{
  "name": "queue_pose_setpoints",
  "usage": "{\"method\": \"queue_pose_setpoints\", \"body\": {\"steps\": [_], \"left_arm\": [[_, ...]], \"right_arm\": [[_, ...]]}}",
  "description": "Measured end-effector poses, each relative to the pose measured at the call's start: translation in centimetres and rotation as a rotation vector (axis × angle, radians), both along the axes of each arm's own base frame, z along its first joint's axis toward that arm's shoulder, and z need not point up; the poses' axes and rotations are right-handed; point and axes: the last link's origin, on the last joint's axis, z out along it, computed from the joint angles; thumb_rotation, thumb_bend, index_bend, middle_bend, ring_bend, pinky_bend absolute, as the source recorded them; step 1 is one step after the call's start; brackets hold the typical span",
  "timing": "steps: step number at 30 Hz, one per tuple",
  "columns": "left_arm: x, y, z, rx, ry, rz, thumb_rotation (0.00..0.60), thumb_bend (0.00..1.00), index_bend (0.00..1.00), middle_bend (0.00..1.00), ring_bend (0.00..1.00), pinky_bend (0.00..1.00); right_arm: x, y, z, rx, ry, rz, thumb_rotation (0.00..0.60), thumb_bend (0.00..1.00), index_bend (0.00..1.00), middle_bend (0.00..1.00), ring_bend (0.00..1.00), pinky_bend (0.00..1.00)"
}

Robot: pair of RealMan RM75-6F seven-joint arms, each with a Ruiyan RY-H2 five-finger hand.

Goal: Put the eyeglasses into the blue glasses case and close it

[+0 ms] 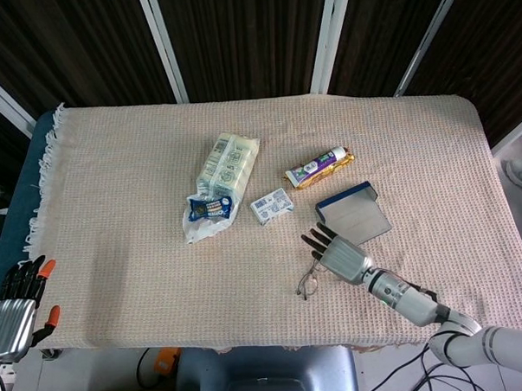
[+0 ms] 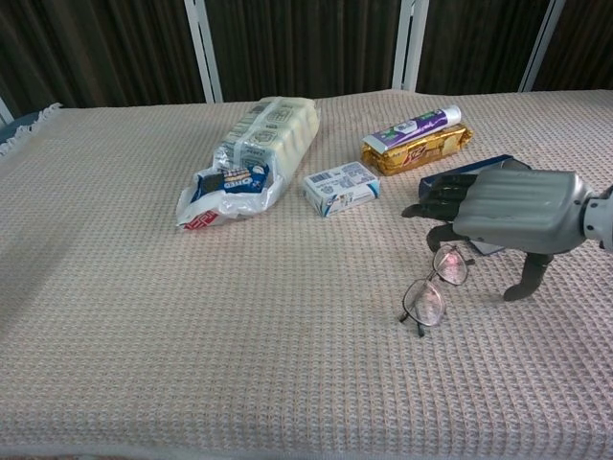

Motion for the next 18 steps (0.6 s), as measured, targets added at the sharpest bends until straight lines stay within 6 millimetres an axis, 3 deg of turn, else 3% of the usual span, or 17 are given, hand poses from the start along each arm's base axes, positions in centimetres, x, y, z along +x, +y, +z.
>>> {"method": "queue_pose_setpoints", "body": {"steps": [9, 18], "left_arm": [[0.0, 0.0, 0.0, -0.002, -0.003, 0.002, 0.600, 0.41, 0.00, 0.00, 0.00, 0.05], [0.0, -0.1, 0.1, -0.002, -0.003, 0.000, 0.600, 0.41, 0.00, 0.00, 0.00, 0.05]], "right_arm": [[-1.8, 2.6, 1.9, 0.002, 0.034, -0.016, 0.600, 0.26, 0.42, 0.00, 0.00, 0.00], [-0.7, 2.9, 1.8, -0.023, -0.065, -0.038, 0.600, 0.26, 0.43, 0.00, 0.00, 0.00]]}}
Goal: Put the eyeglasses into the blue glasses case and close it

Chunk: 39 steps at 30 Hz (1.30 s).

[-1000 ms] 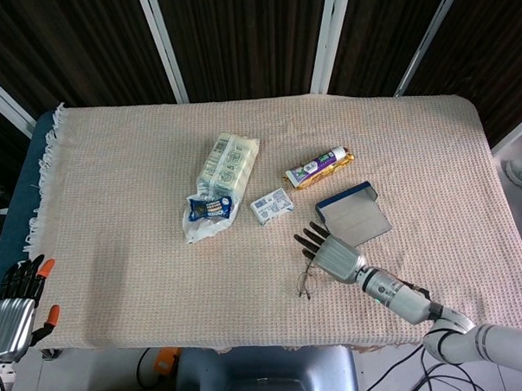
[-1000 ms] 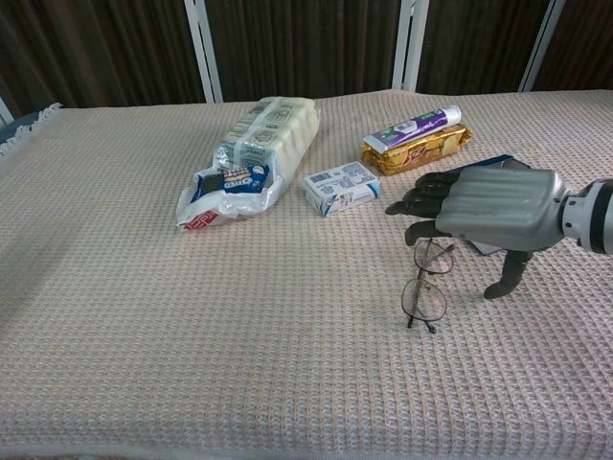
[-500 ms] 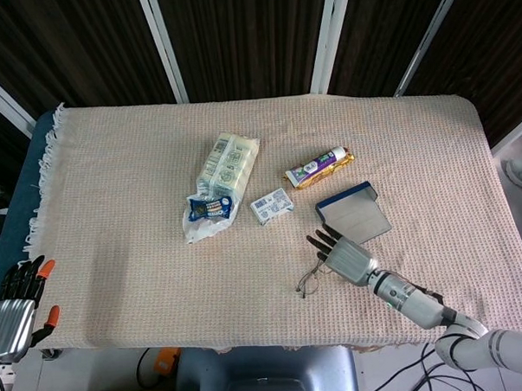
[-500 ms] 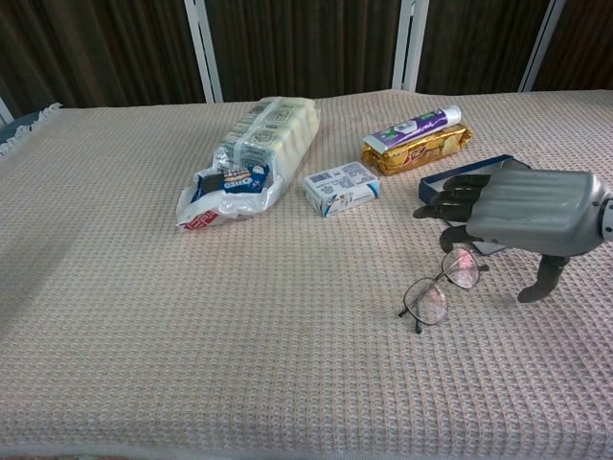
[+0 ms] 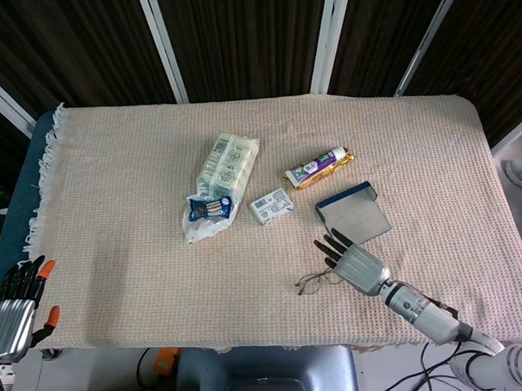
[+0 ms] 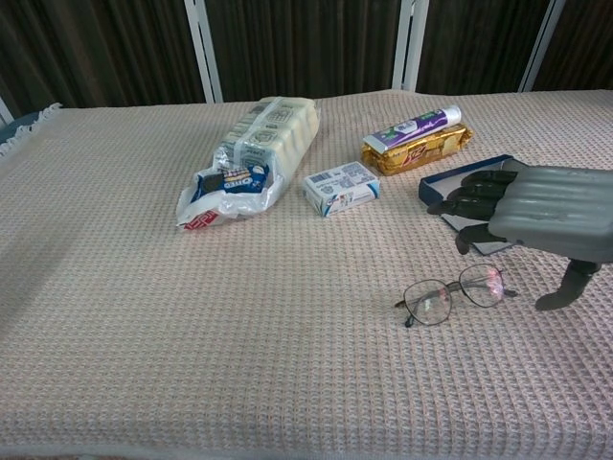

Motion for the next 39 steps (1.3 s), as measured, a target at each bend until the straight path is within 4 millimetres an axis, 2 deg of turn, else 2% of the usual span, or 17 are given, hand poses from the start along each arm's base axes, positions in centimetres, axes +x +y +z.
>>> {"method": "queue_pose_setpoints", "body": {"steps": [9, 18, 31, 39], "left_arm": [[-0.1, -0.1, 0.2, 0.004, -0.003, 0.004, 0.600, 0.41, 0.00, 0.00, 0.00, 0.05], [-0.1, -0.2, 0.3, 0.005, -0.005, 0.003, 0.600, 0.41, 0.00, 0.00, 0.00, 0.05], [-0.1, -0.3, 0.5, 0.012, -0.010, 0.000, 0.600, 0.41, 0.00, 0.00, 0.00, 0.05], [-0.1, -0.3, 0.5, 0.011, -0.009, 0.001, 0.600, 0.41, 0.00, 0.00, 0.00, 0.05]], "right_arm": [[1.6, -0.7, -1.8, 0.054, -0.158, -0.113, 0.600, 0.36, 0.57, 0.00, 0.00, 0.00], [2.1, -1.9, -2.8, 0.066, -0.174, -0.146, 0.600, 0.45, 0.60, 0.00, 0.00, 0.00], [2.1, -1.7, -3.8, 0.096, -0.146, -0.130, 0.600, 0.48, 0.62, 0.00, 0.00, 0.00], [2.0, -1.6, -3.9, 0.099, -0.157, -0.126, 0.600, 0.56, 0.68, 0.02, 0.00, 0.00]]}}
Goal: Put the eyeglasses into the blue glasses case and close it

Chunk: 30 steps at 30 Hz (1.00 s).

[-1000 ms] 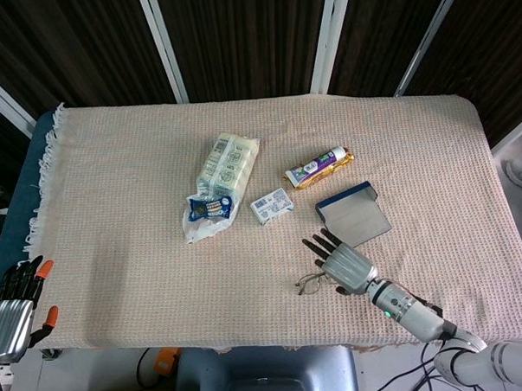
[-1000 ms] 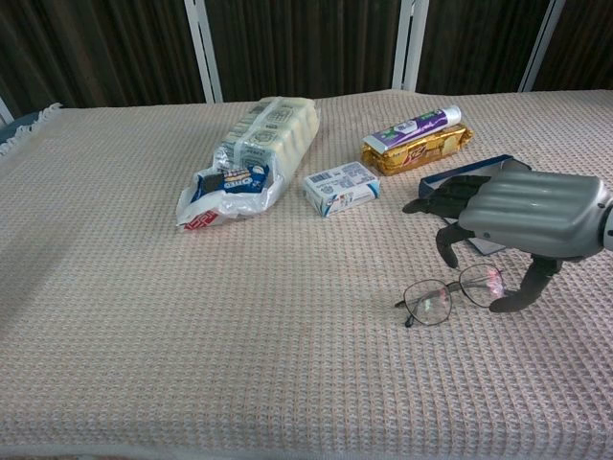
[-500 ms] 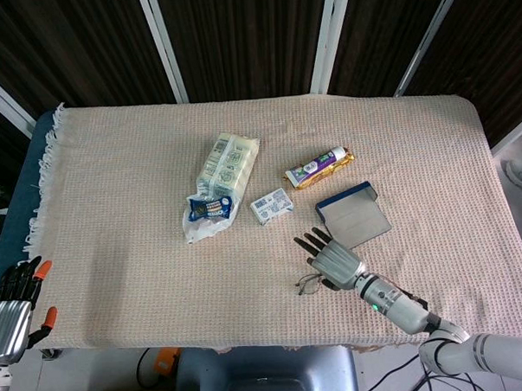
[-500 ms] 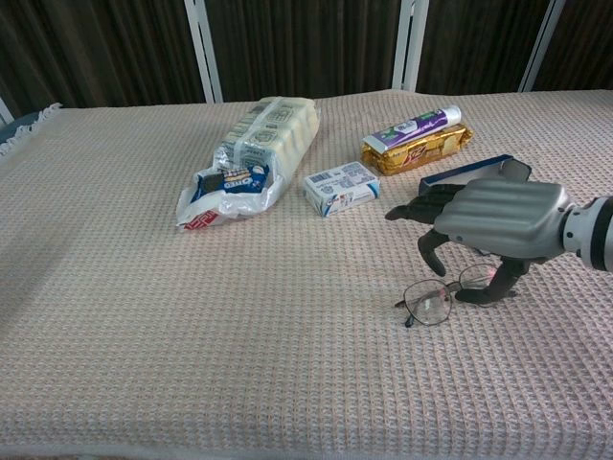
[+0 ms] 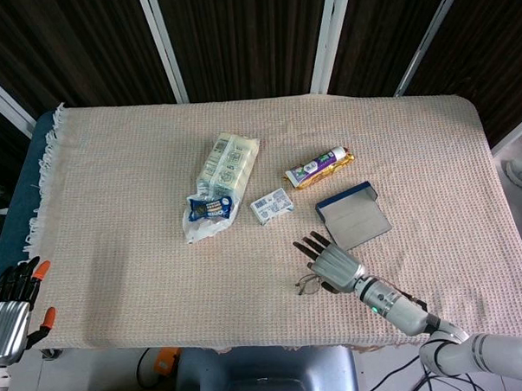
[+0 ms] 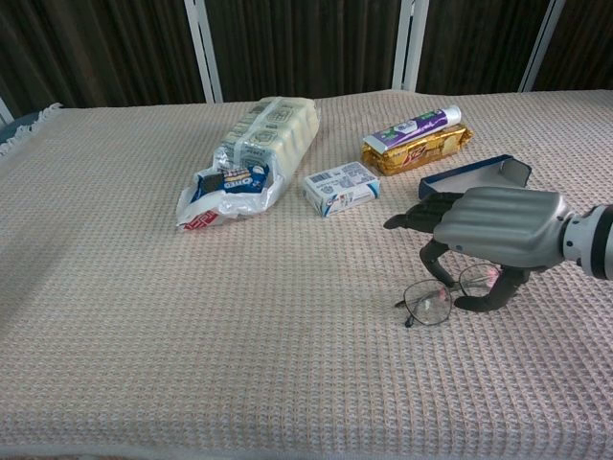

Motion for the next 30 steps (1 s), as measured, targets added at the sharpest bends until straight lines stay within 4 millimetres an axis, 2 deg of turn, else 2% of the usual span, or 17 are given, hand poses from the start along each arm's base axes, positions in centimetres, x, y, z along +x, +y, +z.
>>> {"method": "queue_pose_setpoints", "body": {"steps": [4, 12, 21, 30], "left_arm": [[0.0, 0.0, 0.0, -0.002, 0.001, 0.000, 0.600, 0.41, 0.00, 0.00, 0.00, 0.05], [0.0, 0.0, 0.0, 0.000, 0.003, 0.000, 0.600, 0.41, 0.00, 0.00, 0.00, 0.05], [0.0, -0.1, 0.1, 0.002, 0.001, 0.000, 0.600, 0.41, 0.00, 0.00, 0.00, 0.05], [0.0, -0.1, 0.0, -0.001, 0.003, 0.001, 0.600, 0.41, 0.00, 0.00, 0.00, 0.05]], "right_arm": [[-0.1, 0.0, 0.0, -0.005, -0.002, 0.003, 0.600, 0.58, 0.70, 0.03, 0.00, 0.00], [-0.2, 0.0, -0.1, -0.006, 0.010, 0.012, 0.600, 0.71, 0.71, 0.04, 0.00, 0.00], [-0.1, 0.0, 0.0, -0.014, 0.005, 0.012, 0.600, 0.71, 0.71, 0.04, 0.00, 0.00], [0.4, -0.8, 1.2, -0.067, -0.029, 0.013, 0.600, 0.71, 0.71, 0.04, 0.00, 0.00]]}}
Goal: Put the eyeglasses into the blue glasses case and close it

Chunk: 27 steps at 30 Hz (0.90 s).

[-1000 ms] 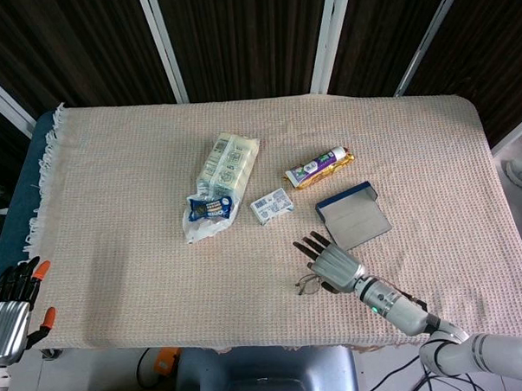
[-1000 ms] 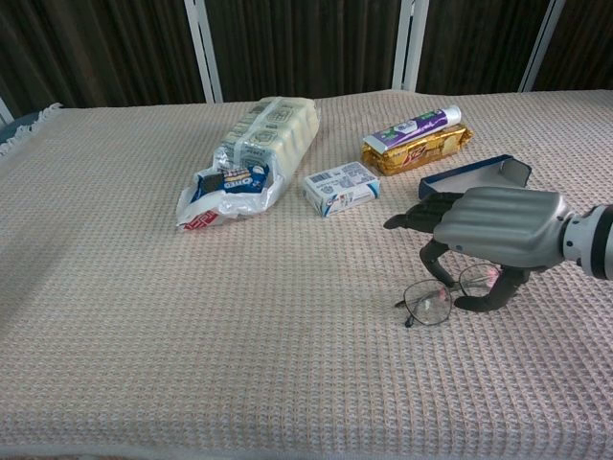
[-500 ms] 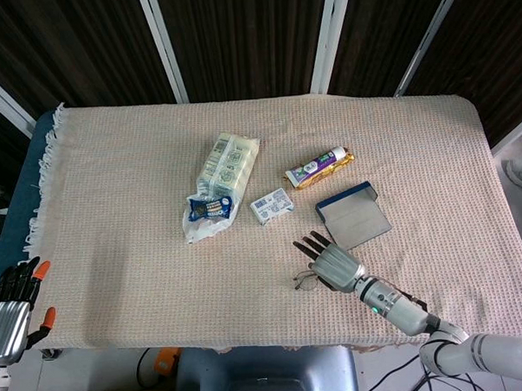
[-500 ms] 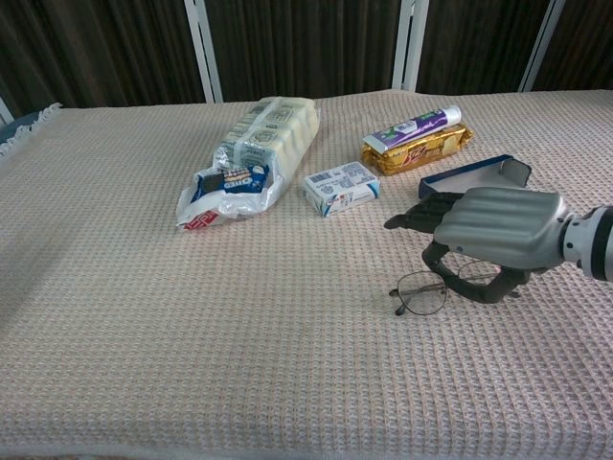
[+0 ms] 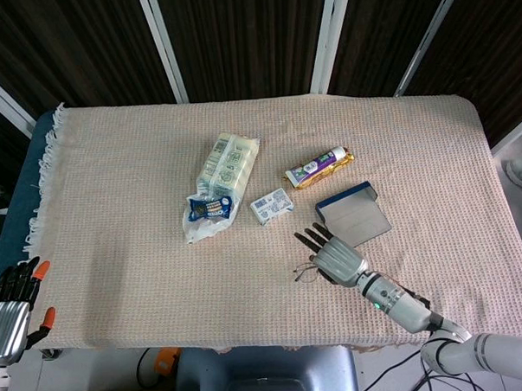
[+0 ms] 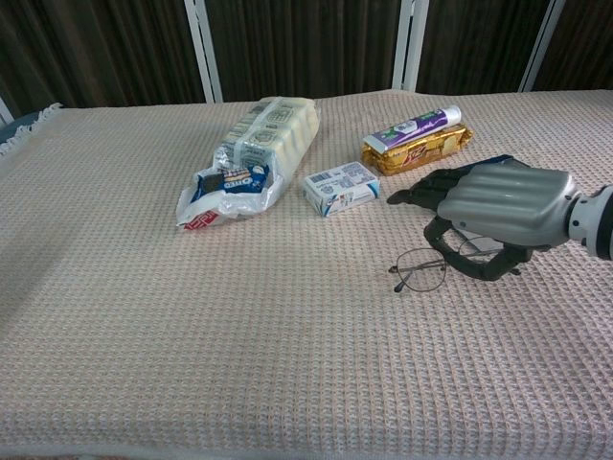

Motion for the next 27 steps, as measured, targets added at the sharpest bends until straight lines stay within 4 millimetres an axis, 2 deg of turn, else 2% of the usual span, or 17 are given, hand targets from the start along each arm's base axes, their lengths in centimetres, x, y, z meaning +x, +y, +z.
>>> {"method": "queue_pose_setpoints", "body": {"steps": [7, 21, 27], "left_arm": [[-0.1, 0.1, -0.2, -0.004, 0.006, 0.006, 0.600, 0.41, 0.00, 0.00, 0.00, 0.05], [0.0, 0.7, -0.8, -0.015, 0.023, 0.021, 0.600, 0.41, 0.00, 0.00, 0.00, 0.05], [0.0, 1.0, -1.1, -0.026, 0.027, 0.027, 0.600, 0.41, 0.00, 0.00, 0.00, 0.06]], "right_arm": [[-0.9, -2.0, 1.3, -0.095, 0.056, 0.031, 0.600, 0.71, 0.71, 0.06, 0.00, 0.00], [-5.7, -7.4, 4.8, -0.287, 0.236, 0.066, 0.600, 0.71, 0.72, 0.06, 0.00, 0.00], [-6.3, -8.6, 4.8, -0.296, 0.257, 0.071, 0.600, 0.71, 0.72, 0.07, 0.00, 0.00]]}}
